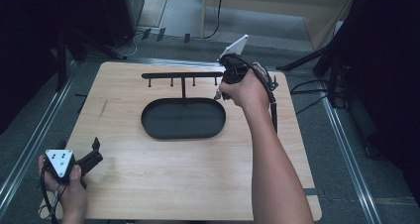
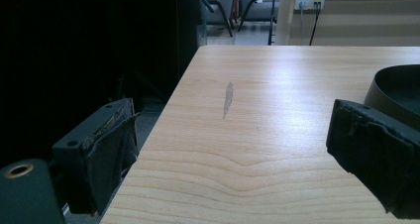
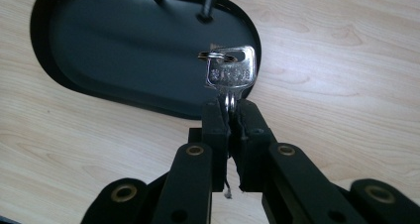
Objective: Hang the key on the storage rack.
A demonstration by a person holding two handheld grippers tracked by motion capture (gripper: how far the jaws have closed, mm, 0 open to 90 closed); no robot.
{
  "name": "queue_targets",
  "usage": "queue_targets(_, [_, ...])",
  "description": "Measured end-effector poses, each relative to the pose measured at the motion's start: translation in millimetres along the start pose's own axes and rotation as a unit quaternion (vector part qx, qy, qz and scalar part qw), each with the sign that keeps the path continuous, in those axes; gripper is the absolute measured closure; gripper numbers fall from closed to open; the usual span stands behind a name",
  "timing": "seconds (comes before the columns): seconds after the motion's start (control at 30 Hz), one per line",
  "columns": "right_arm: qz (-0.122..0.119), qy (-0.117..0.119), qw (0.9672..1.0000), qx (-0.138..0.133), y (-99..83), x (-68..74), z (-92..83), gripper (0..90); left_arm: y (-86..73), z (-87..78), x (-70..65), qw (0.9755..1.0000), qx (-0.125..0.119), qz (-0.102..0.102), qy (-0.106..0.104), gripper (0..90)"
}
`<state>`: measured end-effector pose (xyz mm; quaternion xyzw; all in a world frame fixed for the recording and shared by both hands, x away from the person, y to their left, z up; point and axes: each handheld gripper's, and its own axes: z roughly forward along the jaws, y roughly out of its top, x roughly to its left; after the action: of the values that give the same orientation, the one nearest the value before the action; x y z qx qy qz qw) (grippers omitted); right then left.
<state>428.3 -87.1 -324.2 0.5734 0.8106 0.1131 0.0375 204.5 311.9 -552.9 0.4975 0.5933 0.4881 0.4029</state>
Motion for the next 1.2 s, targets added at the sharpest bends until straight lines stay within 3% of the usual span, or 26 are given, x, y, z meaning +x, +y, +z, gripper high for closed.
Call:
queue_targets(0.3, [0.005,-0.009,0.9997,-0.02,10.9,8.9,-4.0,85.1,-0.1,0.0,0.3,1.0,-0.002,-0.002,0.0,5.9])
queue_targets(0.77, [0.016,-0.018,0.9989,-0.04,18.5,7.8,4.0,84.8,-0.1,0.2,0.6,1.0,-0.002,-0.004,-0.001,5.8])
queue_targets(0.87, [0.006,-0.046,0.9974,-0.054,18.0,7.2,5.5,75.7,-0.1,0.2,0.9,1.0,-0.002,-0.004,-0.002,5.9])
queue_targets(1.2, [0.02,-0.044,0.9975,-0.052,9.3,-5.5,6.6,72.0,0.2,0.6,0.2,1.0,0.001,-0.001,-0.002,5.9])
